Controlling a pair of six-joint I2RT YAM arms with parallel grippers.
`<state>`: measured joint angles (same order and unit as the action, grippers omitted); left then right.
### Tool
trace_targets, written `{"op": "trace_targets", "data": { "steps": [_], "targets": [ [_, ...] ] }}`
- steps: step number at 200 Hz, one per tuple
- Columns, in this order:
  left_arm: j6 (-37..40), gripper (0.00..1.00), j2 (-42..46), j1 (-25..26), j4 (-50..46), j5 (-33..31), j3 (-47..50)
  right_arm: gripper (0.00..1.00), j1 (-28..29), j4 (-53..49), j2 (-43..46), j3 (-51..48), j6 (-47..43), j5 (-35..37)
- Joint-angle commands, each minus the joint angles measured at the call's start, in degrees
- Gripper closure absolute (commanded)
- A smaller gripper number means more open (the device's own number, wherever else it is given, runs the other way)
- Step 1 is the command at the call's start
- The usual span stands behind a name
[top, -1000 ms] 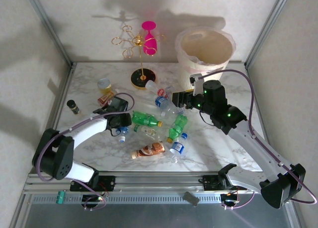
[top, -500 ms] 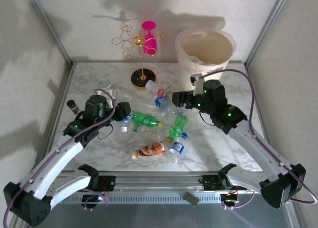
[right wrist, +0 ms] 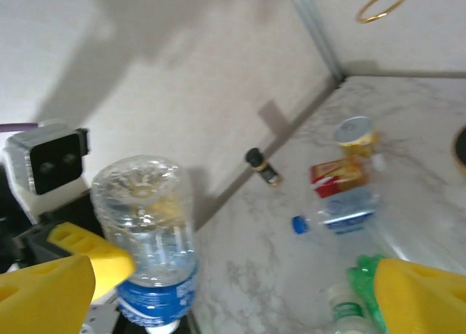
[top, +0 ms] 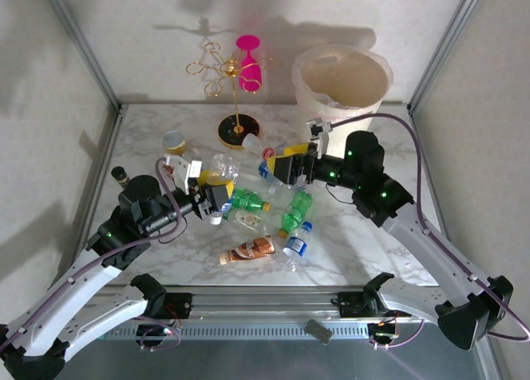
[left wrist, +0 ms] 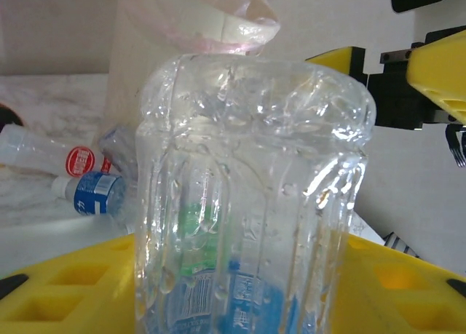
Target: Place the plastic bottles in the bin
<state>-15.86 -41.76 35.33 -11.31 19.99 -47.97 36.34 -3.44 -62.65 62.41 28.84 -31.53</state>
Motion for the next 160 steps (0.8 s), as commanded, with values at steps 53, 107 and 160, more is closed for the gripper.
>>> {"op": "trace_targets", "data": {
  "steps": [53, 107, 160],
  "targets": [
    [4.51, 0.50, -2.54, 1.67, 0.77, 2.51, -3.30, 0.01, 10.36, 8.27, -9.53, 7.70, 2.70, -2.95],
    [4.41, 0.51, -2.19, 2.00, 0.92, 2.55, -3.66, 0.03, 11.39, 11.09, -13.47, 8.51, 5.22, -2.13],
    [4.34, 0.51, -2.42, 2.02, 0.92, 2.17, -4.11, 0.10, 13.34, 9.40, -15.55, 9.09, 3.84, -0.75]
  ]
}}
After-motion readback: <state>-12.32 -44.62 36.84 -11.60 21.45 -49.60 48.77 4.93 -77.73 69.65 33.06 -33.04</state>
